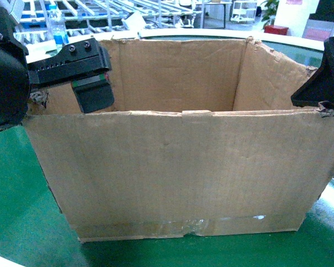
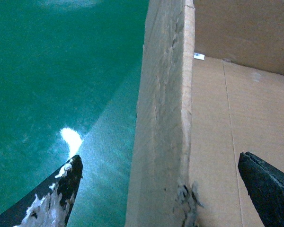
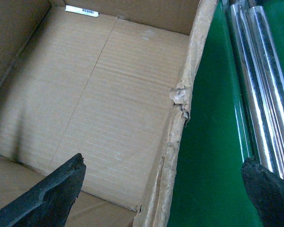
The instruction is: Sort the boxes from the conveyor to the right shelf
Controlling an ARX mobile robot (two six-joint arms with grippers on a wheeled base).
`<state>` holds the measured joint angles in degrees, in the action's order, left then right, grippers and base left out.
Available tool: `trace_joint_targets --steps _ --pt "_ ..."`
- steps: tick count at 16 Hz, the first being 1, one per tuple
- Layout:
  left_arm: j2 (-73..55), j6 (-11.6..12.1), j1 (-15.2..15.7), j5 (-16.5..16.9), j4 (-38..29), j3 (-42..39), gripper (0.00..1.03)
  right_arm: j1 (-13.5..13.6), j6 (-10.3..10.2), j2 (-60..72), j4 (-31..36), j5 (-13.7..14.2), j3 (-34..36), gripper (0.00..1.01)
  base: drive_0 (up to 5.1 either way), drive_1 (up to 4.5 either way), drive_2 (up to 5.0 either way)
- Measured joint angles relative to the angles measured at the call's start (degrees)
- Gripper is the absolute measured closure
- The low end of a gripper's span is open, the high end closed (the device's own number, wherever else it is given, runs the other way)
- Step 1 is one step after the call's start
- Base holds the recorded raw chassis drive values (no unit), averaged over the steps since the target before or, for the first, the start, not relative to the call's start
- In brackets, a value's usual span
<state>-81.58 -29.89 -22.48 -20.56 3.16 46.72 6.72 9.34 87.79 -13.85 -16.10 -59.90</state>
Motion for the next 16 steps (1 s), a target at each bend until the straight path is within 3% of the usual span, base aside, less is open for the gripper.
trace_joint_targets --steps 4,6,14,15,16 --pt "0.0 0.5 0.0 -0.9 0.3 0.0 0.05 0.0 0.0 0.0 0.0 0.0 0.0 0.03 0.0 0.00 0.0" --pt "0.0 0.7 0.0 -0.9 0.3 0.0 0.06 0.0 0.0 0.0 0.0 0.0 0.0 0.17 0.0 0.00 0.0" --pt "0.0 0.7 -0.3 -0.8 0.1 0.3 0.68 0.3 0.2 0.0 0.1 -0.3 0.0 0.80 0.0 0.00 0.0" --pt "0.0 0.8 -0.2 -0.9 0.3 0.3 0.94 0.3 0.1 0.1 0.2 0.1 0.0 0.99 0.0 0.00 0.0" --pt "0.0 1.5 -0.2 -1.1 0.4 0.3 1.01 0.3 0.1 0.1 0.2 0.2 0.0 0.99 0.0 0.00 0.0"
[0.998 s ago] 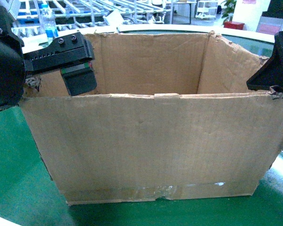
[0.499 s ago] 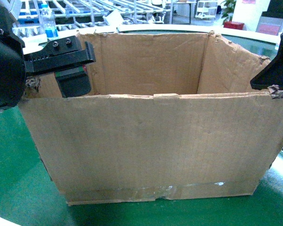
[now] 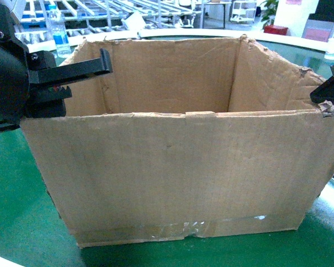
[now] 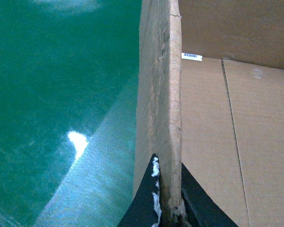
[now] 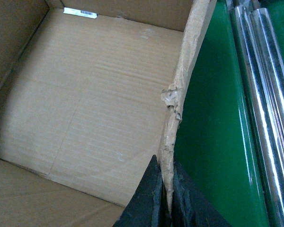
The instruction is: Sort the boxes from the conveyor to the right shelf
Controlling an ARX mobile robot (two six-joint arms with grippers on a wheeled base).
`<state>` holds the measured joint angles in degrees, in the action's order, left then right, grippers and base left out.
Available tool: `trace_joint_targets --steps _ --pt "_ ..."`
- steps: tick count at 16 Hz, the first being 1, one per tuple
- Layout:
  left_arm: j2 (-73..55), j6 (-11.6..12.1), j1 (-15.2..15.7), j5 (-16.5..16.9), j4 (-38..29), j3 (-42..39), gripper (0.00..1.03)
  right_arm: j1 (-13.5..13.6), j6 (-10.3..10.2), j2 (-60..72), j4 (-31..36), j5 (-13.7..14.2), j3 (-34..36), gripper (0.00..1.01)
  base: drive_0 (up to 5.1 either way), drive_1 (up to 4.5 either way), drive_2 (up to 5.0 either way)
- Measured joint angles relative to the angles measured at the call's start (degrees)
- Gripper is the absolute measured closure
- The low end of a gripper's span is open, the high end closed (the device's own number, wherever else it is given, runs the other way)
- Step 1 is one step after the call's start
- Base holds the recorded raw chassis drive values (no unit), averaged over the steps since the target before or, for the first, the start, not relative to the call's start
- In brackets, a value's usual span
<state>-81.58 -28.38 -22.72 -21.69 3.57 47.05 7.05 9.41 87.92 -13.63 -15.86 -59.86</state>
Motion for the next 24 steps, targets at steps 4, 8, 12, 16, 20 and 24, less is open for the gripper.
trace_joint_targets --steps 4,8,12,16,20,24 --pt "0.3 1.7 -0.3 -1.0 -0.4 0.0 1.01 0.0 -0.8 -0.1 0.0 0.1 0.0 0.99 0.0 0.00 0.0" --pt "5.5 4.3 -1.1 -2.4 0.2 0.1 1.01 0.0 -2.3 -3.4 -2.5 -1.3 -1.7 0.99 0.0 0.00 0.0" --pt "8.9 4.9 -2.5 -3.3 0.9 2.9 1.01 -0.4 -2.3 -8.5 -3.3 -2.9 -4.9 0.99 0.0 0.00 0.0" --pt "9.9 4.7 -3.1 -3.5 0.3 3.4 1.01 -1.1 -2.0 -12.0 6.6 -3.5 -3.1 0.99 0.0 0.00 0.0" --pt "9.9 4.6 -3.1 -3.3 0.7 3.4 1.01 -1.1 -2.0 -11.9 6.4 -3.5 -3.1 0.99 0.0 0.00 0.0" --pt "9.9 4.6 -3.1 -3.4 0.7 3.4 1.01 -1.1 -2.0 -11.9 6.4 -3.5 -3.1 0.99 -0.4 -0.37 -0.4"
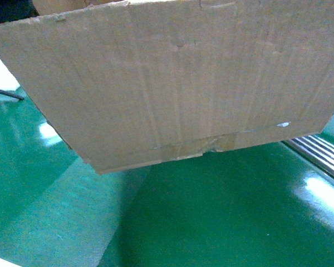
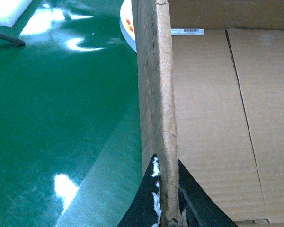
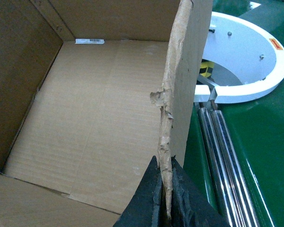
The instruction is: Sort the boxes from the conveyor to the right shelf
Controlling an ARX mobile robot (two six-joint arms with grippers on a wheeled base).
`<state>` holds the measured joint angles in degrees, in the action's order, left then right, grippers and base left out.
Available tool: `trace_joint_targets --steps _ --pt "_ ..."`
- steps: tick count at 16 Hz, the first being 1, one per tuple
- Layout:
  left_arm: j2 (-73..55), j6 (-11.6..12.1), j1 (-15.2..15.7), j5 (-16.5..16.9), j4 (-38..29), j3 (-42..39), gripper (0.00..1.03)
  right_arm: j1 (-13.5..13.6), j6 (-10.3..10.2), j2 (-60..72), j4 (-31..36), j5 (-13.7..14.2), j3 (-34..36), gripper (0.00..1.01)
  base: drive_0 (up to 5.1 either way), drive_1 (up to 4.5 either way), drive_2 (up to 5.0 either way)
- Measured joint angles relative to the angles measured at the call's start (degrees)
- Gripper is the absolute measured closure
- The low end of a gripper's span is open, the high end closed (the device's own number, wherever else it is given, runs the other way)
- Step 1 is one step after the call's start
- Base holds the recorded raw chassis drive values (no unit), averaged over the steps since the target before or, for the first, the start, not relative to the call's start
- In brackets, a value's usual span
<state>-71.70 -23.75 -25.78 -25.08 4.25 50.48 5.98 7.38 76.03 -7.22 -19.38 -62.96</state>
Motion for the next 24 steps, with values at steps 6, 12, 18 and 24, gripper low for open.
trace_joint_targets --steps 6,12,18,24 --pt "-0.2 0.0 0.0 0.3 -0.4 0.1 1.01 -0.3 0.0 0.2 0.3 -0.2 0.0 0.99 -1.7 -2.47 -1.0" --pt "0.0 0.0 0.0 0.1 0.4 0.1 1.01 -0.3 0.0 0.3 -0.2 -0.2 0.0 0.99 -1.6 -4.18 1.0" --pt "0.3 0.0 0.0 0.2 0.0 0.1 1.01 -0.3 0.0 -0.2 0.0 -0.2 0.0 0.99 -1.4 -1.38 -1.4" --pt "0.3 0.0 0.0 0.2 0.0 0.1 1.01 -0.3 0.0 -0.2 0.0 -0.2 0.0 0.99 -1.3 -1.29 -1.3"
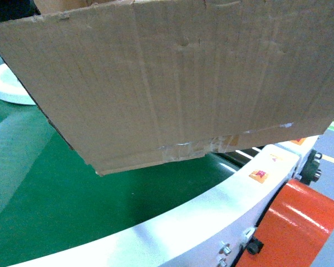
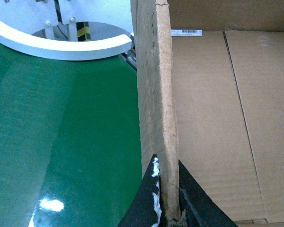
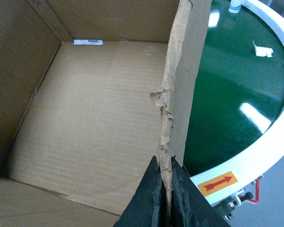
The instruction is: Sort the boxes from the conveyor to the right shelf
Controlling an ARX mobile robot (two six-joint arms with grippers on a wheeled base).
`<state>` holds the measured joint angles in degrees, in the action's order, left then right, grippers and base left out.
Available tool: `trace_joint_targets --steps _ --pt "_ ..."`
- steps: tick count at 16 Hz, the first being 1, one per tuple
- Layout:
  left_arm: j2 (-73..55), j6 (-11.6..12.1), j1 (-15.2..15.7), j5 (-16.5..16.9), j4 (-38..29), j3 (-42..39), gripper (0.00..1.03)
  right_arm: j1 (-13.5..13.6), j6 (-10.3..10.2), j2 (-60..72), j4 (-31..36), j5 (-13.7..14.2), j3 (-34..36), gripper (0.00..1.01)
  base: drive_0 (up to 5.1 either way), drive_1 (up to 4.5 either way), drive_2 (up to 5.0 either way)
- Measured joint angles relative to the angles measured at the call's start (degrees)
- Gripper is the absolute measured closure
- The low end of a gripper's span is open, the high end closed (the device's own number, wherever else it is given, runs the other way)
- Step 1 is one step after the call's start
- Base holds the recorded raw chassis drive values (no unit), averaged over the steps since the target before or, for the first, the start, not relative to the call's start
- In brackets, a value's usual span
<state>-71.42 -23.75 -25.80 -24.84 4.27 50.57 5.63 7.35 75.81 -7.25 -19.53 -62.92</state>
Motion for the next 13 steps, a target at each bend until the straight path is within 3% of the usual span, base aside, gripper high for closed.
trace_joint_targets --steps 13 --pt "0.0 0.0 0.0 0.0 0.0 0.0 1.01 0.0 0.0 0.0 0.0 0.0 0.0 0.99 -1.3 -1.34 -1.3"
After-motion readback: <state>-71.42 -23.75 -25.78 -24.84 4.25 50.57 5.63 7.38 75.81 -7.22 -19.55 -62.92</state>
